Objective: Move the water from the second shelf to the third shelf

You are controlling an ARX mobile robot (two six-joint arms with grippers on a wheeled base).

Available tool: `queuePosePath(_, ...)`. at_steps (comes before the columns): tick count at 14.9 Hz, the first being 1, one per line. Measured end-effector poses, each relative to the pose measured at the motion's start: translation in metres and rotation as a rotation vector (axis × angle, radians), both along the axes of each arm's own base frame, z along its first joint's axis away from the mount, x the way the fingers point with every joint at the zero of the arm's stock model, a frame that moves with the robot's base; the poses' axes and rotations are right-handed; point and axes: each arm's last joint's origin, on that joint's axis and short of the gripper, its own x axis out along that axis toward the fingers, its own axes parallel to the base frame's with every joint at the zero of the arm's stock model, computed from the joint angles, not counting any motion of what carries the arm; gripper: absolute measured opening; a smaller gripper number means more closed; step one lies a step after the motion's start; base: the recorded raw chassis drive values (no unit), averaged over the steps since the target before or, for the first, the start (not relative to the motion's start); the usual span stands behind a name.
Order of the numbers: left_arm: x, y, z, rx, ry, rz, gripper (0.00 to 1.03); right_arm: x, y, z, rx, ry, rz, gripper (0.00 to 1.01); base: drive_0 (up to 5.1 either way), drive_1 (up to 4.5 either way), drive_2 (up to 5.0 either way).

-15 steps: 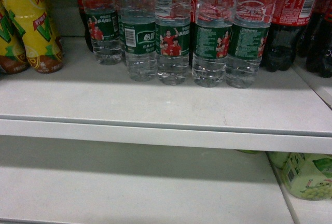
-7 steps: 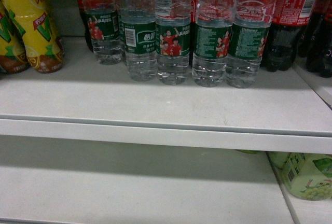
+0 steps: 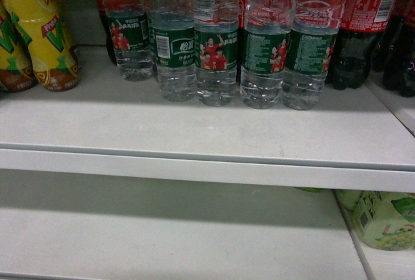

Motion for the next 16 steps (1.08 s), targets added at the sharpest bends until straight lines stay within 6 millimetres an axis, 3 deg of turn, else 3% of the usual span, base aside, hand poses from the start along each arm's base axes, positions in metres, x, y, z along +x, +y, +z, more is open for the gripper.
queuePosePath(16, 0.0000, -0.0001, 0.0000, 0.000, 0.000, -0.002, 0.98, -0.0009, 0.0000, 0.0021, 0.004, -0.009, 0.000, 0.42, 0.0, 0.00, 0.0)
